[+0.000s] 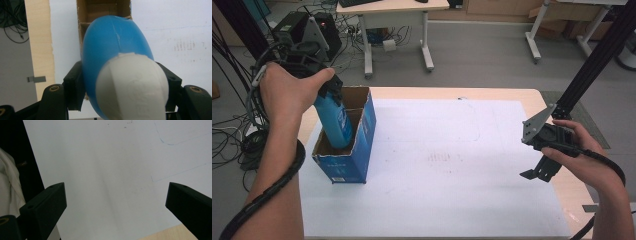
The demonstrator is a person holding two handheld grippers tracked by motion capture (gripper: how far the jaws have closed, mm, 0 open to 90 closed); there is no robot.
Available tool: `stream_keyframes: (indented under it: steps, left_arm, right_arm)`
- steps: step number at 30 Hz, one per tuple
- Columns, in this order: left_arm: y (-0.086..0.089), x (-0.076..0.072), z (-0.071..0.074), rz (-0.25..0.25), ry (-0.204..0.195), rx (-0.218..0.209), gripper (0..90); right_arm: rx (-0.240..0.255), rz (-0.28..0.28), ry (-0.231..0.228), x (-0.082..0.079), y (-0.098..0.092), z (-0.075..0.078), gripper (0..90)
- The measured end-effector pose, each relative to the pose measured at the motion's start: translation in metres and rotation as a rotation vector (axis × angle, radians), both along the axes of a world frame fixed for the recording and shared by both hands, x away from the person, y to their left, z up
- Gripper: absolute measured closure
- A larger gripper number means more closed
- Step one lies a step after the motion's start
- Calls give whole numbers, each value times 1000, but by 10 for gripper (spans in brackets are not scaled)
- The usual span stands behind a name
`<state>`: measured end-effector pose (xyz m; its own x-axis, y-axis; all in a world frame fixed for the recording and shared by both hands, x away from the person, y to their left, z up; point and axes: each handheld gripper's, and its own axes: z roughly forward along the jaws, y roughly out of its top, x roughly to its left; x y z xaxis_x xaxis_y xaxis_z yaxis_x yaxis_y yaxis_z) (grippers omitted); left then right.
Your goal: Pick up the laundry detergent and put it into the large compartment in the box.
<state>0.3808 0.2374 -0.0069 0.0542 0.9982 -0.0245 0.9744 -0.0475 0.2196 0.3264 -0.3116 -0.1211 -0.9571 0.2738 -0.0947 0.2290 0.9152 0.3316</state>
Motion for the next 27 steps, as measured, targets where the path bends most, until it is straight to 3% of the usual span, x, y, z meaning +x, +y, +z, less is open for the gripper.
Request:
stream_keyframes:
  steps: [15, 27]
  left_arm:
    - [8, 4, -43, -3, 15, -13, 372]
    - [4, 8, -68, -1, 20, 2, 372]
  right_arm:
    - [-5, -5, 10, 1, 0, -2, 33]
    - [-2, -28, 15, 2, -8, -7, 32]
